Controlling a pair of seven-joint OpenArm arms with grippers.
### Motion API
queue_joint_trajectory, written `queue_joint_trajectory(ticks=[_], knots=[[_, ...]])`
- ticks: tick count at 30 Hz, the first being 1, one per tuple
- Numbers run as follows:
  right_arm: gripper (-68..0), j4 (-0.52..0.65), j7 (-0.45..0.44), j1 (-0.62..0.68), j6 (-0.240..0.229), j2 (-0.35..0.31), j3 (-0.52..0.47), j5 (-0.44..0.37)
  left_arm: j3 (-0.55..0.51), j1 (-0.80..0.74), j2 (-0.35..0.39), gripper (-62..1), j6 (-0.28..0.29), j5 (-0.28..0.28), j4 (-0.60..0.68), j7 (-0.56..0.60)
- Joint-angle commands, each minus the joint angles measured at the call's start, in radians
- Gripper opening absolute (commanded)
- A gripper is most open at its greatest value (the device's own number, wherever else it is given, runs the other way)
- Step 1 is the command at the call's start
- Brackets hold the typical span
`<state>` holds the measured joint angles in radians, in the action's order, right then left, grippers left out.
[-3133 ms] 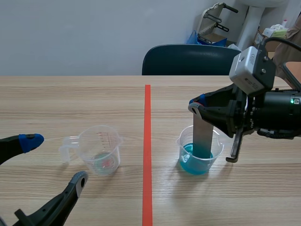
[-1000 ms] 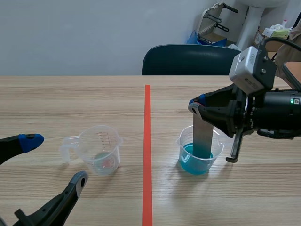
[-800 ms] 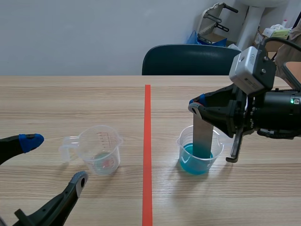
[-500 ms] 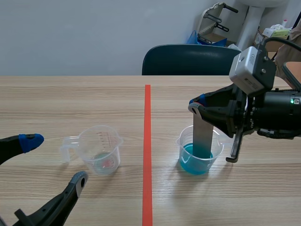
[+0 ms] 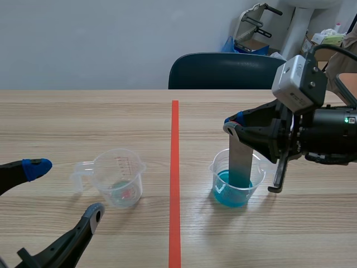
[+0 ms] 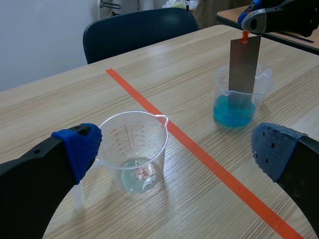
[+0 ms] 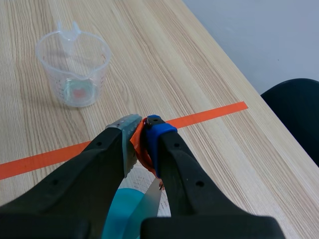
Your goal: Do the redox reaction experiment
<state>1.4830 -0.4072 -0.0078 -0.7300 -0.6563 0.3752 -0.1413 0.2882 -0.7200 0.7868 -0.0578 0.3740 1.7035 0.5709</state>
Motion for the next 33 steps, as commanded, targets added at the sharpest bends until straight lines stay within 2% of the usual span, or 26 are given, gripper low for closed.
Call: queue_joint_trajectory(ticks=[1, 22, 29, 33], knots=[[-66.9, 0.001, 0.008, -0.006, -0.016, -0.014, -0.001, 0.007, 0.003, 0.003, -0.005, 1.4, 0.0, -0.001, 0.012, 0.016], [-66.9, 0.006, 0.003, -0.006, -0.016, -0.014, -0.001, -0.001, 0.003, 0.003, -0.005, 1.4, 0.0, -0.001, 0.012, 0.016], [-66.9, 0.088, 0.004, -0.006, -0.016, -0.029, -0.004, -0.011, 0.003, 0.003, -0.005, 1.4, 0.0, -0.001, 0.012, 0.015], [-66.9, 0.155, 0.005, -0.006, -0.016, -0.053, -0.004, -0.047, 0.003, 0.003, -0.005, 1.4, 0.0, -0.001, 0.012, 0.015]])
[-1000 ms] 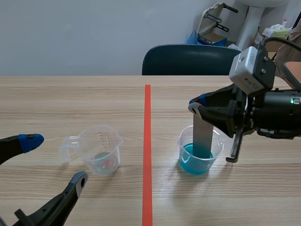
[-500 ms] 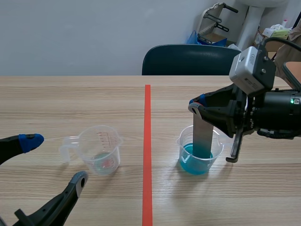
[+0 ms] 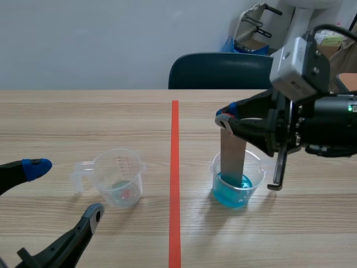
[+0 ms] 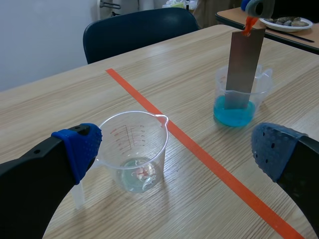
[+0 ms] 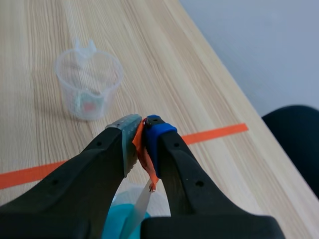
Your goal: Do the redox reaction experiment
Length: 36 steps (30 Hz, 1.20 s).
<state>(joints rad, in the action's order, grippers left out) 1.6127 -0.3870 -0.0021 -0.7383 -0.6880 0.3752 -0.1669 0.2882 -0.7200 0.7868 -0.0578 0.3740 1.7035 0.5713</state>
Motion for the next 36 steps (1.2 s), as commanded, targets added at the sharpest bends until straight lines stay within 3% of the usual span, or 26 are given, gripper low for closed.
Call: queue_joint_trajectory(ticks=[1, 22, 36], knots=[[-66.9, 0.043, -0.015, -0.011, -0.007, -0.03, -0.004, -0.031, 0.003, 0.003, -0.005, 1.4, 0.0, -0.001, 0.012, 0.014], [-66.9, 0.378, 0.083, -0.011, -0.007, -0.319, -0.028, -0.282, 0.003, 0.003, -0.005, 1.4, 0.0, -0.001, 0.012, 0.013], [-66.9, 0.45, 0.142, -0.011, -0.007, -0.357, -0.181, -0.389, 0.003, 0.003, -0.005, 1.4, 0.0, -0.001, 0.012, 0.013]])
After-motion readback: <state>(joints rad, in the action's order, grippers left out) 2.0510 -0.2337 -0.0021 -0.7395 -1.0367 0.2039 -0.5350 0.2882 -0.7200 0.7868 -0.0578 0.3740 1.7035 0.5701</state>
